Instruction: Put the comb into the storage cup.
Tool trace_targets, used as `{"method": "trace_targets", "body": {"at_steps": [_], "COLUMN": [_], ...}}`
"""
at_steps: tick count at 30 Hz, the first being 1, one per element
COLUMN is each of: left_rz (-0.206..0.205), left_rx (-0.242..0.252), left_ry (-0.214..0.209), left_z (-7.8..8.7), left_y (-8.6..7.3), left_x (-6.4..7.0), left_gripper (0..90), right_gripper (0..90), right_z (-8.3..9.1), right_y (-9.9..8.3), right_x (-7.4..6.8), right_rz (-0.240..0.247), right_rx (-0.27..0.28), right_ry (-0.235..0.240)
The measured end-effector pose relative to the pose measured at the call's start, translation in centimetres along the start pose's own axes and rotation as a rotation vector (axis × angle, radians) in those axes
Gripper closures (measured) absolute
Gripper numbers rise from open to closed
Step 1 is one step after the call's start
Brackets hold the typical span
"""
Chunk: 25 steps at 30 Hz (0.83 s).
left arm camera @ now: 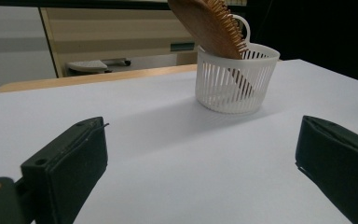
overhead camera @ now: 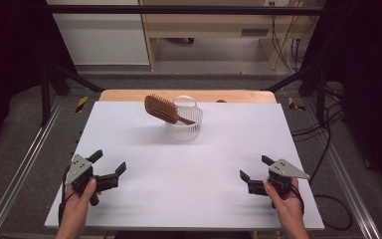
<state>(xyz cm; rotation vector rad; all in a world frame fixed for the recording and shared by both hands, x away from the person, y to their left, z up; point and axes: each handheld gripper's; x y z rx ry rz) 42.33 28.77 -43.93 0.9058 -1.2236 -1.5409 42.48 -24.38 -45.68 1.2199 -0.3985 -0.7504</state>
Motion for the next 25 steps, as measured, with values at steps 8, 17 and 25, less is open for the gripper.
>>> {"method": "trace_targets", "body": {"at_steps": [8, 17, 25], "left_rz": [0.021, -0.001, 0.029], "left_rx": [-0.012, -0.005, 0.037], "left_ry": [-0.023, -0.007, 0.032], "left_z": [0.4, 1.1, 1.6], "left_y": [-0.5, -1.4, -1.2], "left_x": [0.4, 0.4, -1.1], "left_gripper": [2.5, 2.5, 2.5], "right_gripper": [3.9, 3.9, 3.9], "right_z": [0.1, 0.2, 0.3], "right_y": [0.0, -0.1, -0.3], "right_x": [0.0, 0.1, 0.4], "right_rz": [0.014, 0.022, 0.011], "right_rx": [0.015, 0.033, 0.035], "right_ry": [-0.002, -0.006, -0.018]}}
Point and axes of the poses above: each handheld gripper's, and its own axes: z roughly backward along the jaws, y roughly out of its top, x roughly to its right, and after that the axes turned 13 degrees about y, right-handed
